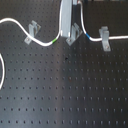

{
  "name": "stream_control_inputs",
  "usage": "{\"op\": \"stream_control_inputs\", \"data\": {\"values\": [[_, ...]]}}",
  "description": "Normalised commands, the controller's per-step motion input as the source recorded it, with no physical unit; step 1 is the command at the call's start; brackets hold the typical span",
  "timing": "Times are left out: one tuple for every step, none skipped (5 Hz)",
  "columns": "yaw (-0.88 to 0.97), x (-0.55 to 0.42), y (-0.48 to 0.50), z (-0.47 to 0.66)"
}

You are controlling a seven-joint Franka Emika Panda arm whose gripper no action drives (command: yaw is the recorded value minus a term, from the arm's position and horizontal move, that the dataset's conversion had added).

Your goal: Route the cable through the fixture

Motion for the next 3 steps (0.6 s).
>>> {"op": "stream_control_inputs", "data": {"values": [[0.67,0.110,-0.079,-0.32],[0.87,0.006,-0.002,0.00],[0.92,0.053,0.117,-0.01]]}}
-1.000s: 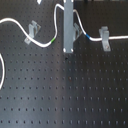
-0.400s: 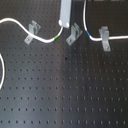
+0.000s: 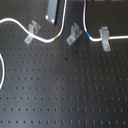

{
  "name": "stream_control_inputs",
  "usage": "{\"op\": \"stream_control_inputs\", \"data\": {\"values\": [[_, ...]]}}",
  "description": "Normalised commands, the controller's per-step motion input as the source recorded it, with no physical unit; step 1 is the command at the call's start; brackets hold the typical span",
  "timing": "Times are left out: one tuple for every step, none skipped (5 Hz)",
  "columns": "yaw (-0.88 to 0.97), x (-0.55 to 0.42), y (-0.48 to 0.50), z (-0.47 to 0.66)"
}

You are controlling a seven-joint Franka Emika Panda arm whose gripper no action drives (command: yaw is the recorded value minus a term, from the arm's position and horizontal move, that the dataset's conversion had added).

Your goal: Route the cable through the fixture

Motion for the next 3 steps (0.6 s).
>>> {"op": "stream_control_inputs", "data": {"values": [[0.95,0.048,0.095,-0.03],[0.96,0.027,0.038,-0.11],[0.99,0.006,0.006,0.00]]}}
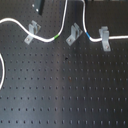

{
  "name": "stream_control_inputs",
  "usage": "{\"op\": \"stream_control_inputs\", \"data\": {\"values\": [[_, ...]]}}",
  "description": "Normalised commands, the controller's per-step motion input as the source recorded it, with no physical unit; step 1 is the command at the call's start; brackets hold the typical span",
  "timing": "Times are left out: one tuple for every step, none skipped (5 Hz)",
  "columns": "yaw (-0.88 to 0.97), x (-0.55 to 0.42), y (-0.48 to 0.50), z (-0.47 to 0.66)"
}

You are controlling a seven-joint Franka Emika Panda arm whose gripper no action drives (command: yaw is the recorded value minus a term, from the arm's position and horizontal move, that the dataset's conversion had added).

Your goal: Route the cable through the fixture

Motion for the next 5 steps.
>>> {"op": "stream_control_inputs", "data": {"values": [[1.00,-0.001,-0.001,0.07],[1.00,0.000,-0.001,0.08],[1.00,0.000,-0.001,0.06],[0.97,0.023,0.048,-0.21],[0.75,0.234,0.104,-0.26]]}}
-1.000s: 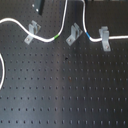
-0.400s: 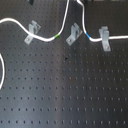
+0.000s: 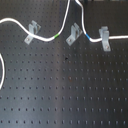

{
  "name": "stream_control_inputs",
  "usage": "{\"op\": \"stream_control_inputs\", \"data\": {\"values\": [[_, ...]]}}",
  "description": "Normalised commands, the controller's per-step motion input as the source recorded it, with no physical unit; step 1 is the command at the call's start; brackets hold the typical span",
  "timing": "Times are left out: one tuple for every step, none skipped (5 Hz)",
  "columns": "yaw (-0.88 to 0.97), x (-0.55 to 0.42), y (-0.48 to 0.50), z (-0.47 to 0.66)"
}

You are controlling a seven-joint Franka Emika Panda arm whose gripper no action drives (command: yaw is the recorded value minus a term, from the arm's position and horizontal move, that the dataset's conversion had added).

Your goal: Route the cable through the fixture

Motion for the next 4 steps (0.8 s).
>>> {"op": "stream_control_inputs", "data": {"values": [[0.70,0.276,0.105,-0.29],[0.65,0.319,0.123,-0.37],[0.65,0.327,0.105,-0.39],[0.53,0.268,-0.072,0.01]]}}
